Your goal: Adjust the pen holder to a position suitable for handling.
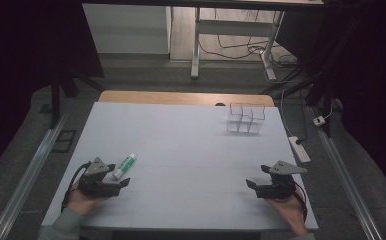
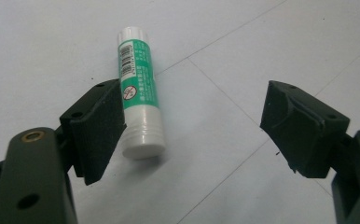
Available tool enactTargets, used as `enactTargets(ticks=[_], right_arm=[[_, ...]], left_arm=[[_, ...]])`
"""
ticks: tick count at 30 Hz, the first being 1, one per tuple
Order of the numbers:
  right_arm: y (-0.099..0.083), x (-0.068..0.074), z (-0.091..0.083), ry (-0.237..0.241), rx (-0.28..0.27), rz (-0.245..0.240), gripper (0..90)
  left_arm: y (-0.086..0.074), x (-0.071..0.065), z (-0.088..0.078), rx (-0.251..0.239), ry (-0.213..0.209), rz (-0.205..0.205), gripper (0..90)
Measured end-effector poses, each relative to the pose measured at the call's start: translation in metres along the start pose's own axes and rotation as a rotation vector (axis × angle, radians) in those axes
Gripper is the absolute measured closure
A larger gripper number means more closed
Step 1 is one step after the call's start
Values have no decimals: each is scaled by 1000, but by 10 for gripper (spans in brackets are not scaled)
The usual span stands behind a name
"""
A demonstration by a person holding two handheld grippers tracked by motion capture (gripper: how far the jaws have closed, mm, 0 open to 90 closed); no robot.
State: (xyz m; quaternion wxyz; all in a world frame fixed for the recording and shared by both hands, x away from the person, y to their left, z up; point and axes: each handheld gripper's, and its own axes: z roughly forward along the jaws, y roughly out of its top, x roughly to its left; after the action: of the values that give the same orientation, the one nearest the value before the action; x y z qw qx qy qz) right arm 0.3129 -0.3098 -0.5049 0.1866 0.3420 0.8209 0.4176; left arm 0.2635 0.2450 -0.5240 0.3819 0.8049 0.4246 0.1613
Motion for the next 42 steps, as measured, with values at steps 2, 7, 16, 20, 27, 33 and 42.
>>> enactTargets(ticks=[2, 7, 16, 20, 27, 33, 42], right_arm=[[0, 0, 1, 2, 5, -1, 168], [-1, 1, 0, 4, 6, 1, 177], [0, 2, 1, 7, 16, -2, 185], [0, 2, 1, 2, 19, 0, 191], [4, 3, 1, -10, 15, 13, 199], [11, 0, 0, -36, 10, 31, 208], [23, -7, 2, -43, 4, 41, 224]], left_arm=[[0, 0, 1, 5, -1, 2, 214], [0, 0, 1, 9, 3, 3, 214], [0, 0, 1, 6, 5, 4, 214], [0, 0, 1, 10, 5, 7, 213], [0, 0, 1, 9, 4, 8, 213], [0, -1, 0, 9, 5, 7, 212], [0, 0, 0, 7, 6, 6, 212]])
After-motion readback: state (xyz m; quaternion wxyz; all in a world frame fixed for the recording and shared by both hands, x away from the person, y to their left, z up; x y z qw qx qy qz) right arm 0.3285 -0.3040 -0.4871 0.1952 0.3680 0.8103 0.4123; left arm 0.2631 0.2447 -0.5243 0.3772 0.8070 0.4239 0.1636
